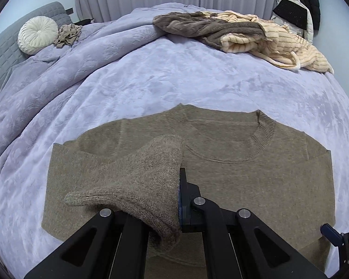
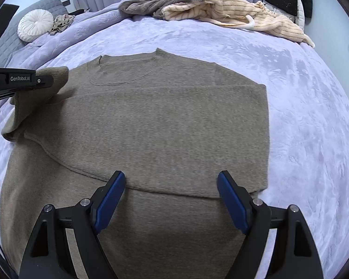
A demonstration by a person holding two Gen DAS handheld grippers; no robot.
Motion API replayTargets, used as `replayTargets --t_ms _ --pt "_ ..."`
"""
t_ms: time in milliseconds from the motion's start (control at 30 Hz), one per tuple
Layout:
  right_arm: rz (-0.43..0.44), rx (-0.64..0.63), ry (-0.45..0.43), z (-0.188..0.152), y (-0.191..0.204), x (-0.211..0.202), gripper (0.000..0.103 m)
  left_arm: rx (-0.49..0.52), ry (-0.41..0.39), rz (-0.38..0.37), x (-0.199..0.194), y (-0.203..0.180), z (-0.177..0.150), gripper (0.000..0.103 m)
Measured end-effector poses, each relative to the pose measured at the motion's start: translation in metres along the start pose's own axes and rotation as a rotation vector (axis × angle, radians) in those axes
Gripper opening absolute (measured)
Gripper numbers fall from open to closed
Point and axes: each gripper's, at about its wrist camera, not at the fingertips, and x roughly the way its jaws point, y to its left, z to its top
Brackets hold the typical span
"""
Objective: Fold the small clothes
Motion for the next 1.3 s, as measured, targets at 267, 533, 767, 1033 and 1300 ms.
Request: replayTargets --t_ms 267,533,767,1033,1300 --pt "-0.010 0.009 -0.026 -0.005 -0.020 -0.009 0.084 0.122 -0.004 -0.029 -0.008 -0.065 -0.016 0.005" --pt "-0.008 0.067 -0.022 -0.020 -0.050 -0.014 0.084 0.251 0.001 -0.046 -0.015 -0.102 -0.049 0.004" --pt "-0.002 0.110 -0.041 -0.022 -0.063 -0.018 0.084 0.291 0.014 -0.050 -0.011 -0.116 -0.056 0.004" --pt "-0.010 0.118 -0.061 -0.024 -0.068 -0.025 0.084 0.260 0.088 -0.104 0.006 -0.122 -0.059 0.005" --pt "-0.019 0.139 -0.065 -0.031 -0.077 -0.031 0.084 0.213 0.070 -0.174 -0.009 -0.111 -0.057 0.102"
